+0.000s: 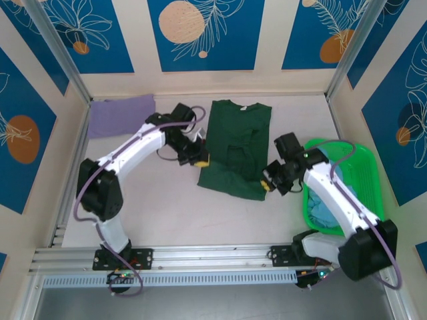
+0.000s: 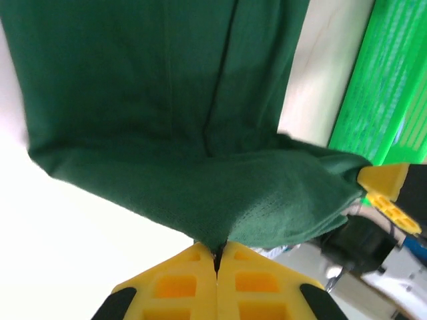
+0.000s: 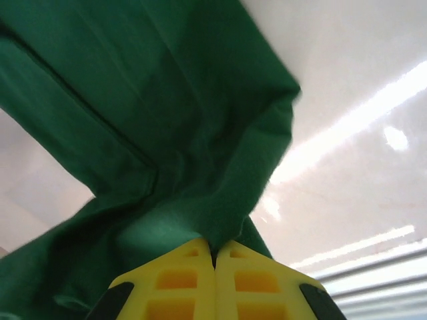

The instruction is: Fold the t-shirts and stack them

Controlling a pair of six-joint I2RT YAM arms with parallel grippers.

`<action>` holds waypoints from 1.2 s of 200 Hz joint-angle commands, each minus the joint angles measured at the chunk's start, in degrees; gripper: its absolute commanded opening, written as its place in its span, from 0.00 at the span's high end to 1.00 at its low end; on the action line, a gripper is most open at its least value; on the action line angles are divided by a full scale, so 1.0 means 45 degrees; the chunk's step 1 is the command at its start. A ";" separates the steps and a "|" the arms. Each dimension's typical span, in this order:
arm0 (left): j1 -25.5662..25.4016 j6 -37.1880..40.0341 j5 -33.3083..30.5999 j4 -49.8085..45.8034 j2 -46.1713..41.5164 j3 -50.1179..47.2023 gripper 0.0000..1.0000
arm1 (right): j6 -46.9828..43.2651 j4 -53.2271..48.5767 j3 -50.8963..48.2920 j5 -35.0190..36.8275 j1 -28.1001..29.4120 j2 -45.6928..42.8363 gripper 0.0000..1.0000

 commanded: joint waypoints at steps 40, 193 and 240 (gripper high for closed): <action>0.1016 -0.0993 -0.0684 -0.1307 0.4648 0.5222 1.00 | -0.2858 -0.0044 0.4387 -0.1498 -0.2375 0.5848 1.00; 0.2074 -0.3093 -0.0544 -0.0224 0.8572 0.9324 0.85 | -0.2469 -0.1643 1.0324 -0.1874 -0.3330 1.2140 0.93; 0.2456 -0.3006 -0.1309 -0.0686 0.7967 1.0005 0.40 | -0.2432 -0.1439 1.0716 -0.1875 -0.3595 1.1423 0.54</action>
